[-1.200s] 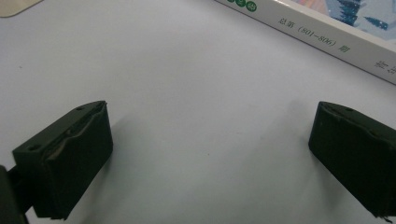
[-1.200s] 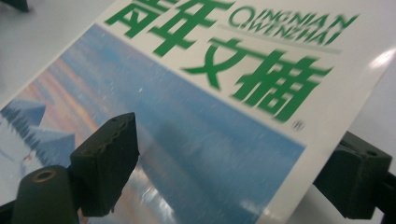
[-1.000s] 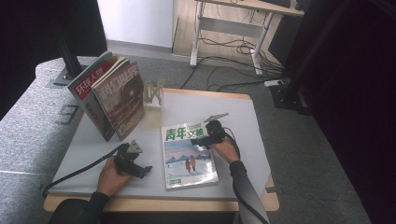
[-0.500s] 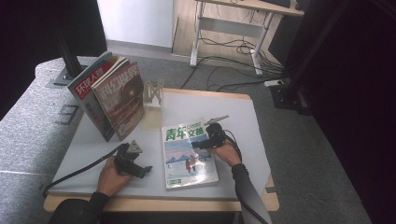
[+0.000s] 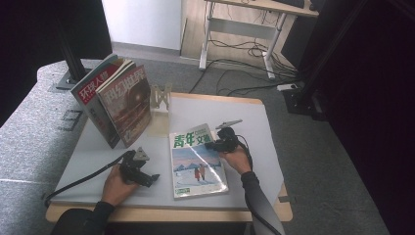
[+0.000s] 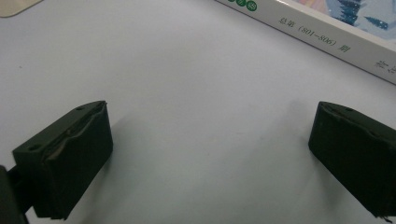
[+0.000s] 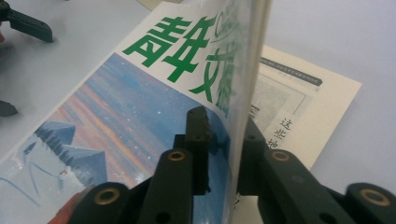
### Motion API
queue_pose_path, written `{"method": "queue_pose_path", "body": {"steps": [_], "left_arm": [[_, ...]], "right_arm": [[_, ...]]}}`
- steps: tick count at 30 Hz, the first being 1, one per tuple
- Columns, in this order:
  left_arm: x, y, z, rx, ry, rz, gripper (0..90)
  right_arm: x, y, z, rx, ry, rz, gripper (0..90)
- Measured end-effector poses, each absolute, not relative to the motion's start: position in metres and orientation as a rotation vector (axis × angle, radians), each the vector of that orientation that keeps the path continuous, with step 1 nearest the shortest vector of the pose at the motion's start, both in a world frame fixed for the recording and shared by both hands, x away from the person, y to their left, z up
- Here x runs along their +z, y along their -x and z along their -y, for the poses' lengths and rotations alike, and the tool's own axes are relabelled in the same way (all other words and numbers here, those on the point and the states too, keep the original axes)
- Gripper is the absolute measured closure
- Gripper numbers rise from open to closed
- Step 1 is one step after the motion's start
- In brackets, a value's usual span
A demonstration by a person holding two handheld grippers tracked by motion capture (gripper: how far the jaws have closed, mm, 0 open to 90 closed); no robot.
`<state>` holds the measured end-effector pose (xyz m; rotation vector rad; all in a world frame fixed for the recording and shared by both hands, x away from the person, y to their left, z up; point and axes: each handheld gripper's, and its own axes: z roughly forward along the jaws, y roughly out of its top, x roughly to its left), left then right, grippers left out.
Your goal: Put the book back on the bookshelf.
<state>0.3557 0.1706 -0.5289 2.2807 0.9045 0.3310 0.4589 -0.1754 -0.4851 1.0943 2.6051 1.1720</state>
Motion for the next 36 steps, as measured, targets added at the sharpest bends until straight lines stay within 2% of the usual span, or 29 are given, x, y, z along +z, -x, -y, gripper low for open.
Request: {"method": "queue_pose_path", "body": {"steps": [6, 20, 24, 27, 36], "left_arm": [[-0.529, -0.356, -0.171, 0.329, -2.281, -0.907, 0.0], [-0.527, -0.356, -0.17, 0.324, -2.281, -0.921, 0.9], [-0.524, -0.354, -0.17, 0.32, -2.255, -0.949, 8.0], [-0.521, -0.355, -0.169, 0.213, -2.206, -0.924, 15.6], [-0.505, -0.364, -0.148, 0.125, -2.125, -0.856, 19.5]], "right_arm": [[-0.474, -0.451, 0.174, 1.213, -1.067, -2.579, 84.6], [-0.452, -0.427, 0.172, 1.289, -0.96, -2.514, 85.1], [-0.444, -0.421, 0.173, 1.303, -0.928, -2.503, 85.1], [-0.439, -0.417, 0.174, 1.313, -0.906, -2.497, 85.1], [-0.431, -0.407, 0.181, 1.346, -0.892, -2.471, 85.1]]}}
